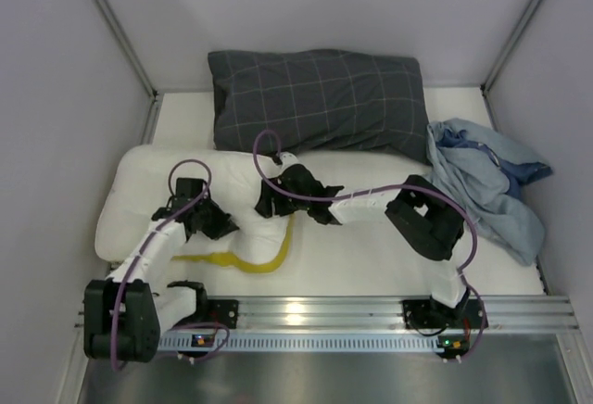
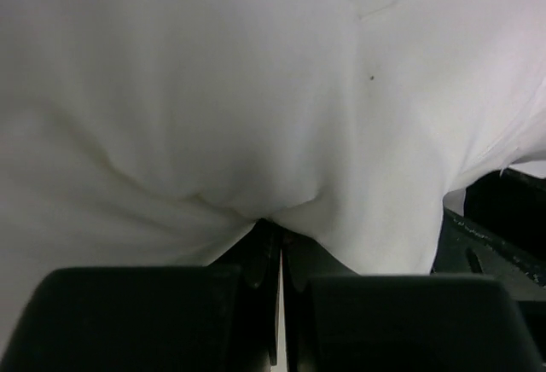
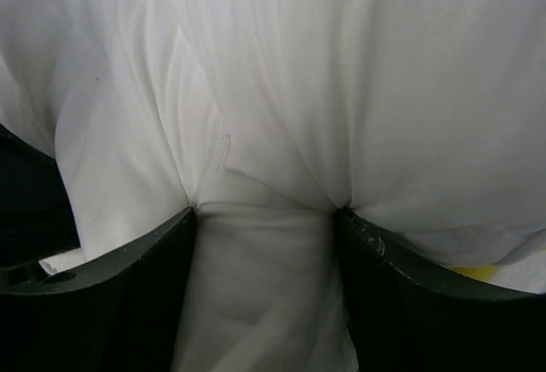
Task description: Remove the pillowcase from the pillow
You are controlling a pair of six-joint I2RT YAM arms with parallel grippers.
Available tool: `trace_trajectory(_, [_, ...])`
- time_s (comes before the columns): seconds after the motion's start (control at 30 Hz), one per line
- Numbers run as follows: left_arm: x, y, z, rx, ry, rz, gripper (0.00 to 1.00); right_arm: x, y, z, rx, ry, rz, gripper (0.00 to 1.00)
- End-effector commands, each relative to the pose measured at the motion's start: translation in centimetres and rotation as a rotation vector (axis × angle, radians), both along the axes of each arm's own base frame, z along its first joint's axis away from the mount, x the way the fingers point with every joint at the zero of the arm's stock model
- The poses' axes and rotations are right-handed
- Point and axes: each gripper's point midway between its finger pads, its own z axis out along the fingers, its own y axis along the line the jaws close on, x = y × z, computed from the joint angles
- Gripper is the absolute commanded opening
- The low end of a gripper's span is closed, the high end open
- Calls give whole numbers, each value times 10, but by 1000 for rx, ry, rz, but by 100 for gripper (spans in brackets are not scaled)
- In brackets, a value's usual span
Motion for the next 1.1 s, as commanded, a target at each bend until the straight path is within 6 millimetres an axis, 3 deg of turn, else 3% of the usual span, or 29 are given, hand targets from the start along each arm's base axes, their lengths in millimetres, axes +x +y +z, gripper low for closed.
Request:
trace_trajectory(0.0, [59, 10, 49, 4, -269, 12, 0, -142, -27, -94, -237, 387, 277, 63])
trace_trajectory(0.2, [32, 11, 71, -25, -383, 58, 0, -124, -27, -79, -257, 311, 277, 65])
trace_trajectory(0.33, [7, 17, 120, -38, -568, 109, 1, -108, -19, -51, -248, 215, 304, 68])
trace_trajectory(0.4, [-5, 19, 124, -31, -565, 112, 7, -103, -23, -36, -270, 173, 299, 71])
trace_trajectory(0.47, [-12, 14, 132, -47, -577, 87, 22, -94, -24, -18, -288, 111, 298, 75])
trace_trajectory(0.5, [-13, 11, 133, -56, -578, 66, 28, -84, -28, 2, -287, 52, 261, 76])
trace_trajectory(0.57, [-15, 1, 134, -95, -556, 10, 40, -67, -48, 20, -359, -38, 181, 83])
trace_trajectory(0.6, [-16, -2, 133, -103, -548, -9, 43, -60, -58, 42, -358, -96, 140, 88])
trace_trajectory(0.63, [-17, -7, 135, -117, -545, -38, 47, -53, -73, 48, -401, -122, 91, 99])
trace_trajectory(0.7, [-17, -10, 141, -110, -560, -78, 50, -32, -106, 68, -459, -211, -43, 100])
trace_trajectory(0.8, [-18, -16, 151, -130, -574, -124, 54, -15, -150, 75, -507, -208, -144, 100])
trace_trajectory(0.87, [-20, -21, 156, -147, -574, -153, 55, -13, -171, 75, -516, -179, -174, 99])
trace_trajectory(0.9, [-21, -24, 162, -164, -581, -174, 56, -11, -182, 87, -491, -187, -195, 99])
trace_trajectory(0.93, [-22, -26, 165, -169, -588, -182, 56, -17, -192, 79, -504, -175, -184, 100])
trace_trajectory(1.0, [-24, -26, 171, -176, -602, -185, 57, -24, -204, 91, -468, -191, -207, 100])
trace_trajectory(1.03, [-26, -26, 174, -175, -616, -184, 58, -30, -214, 84, -483, -178, -220, 99])
trace_trajectory(1.07, [-27, -26, 176, -177, -618, -185, 58, -36, -221, 91, -456, -181, -239, 100])
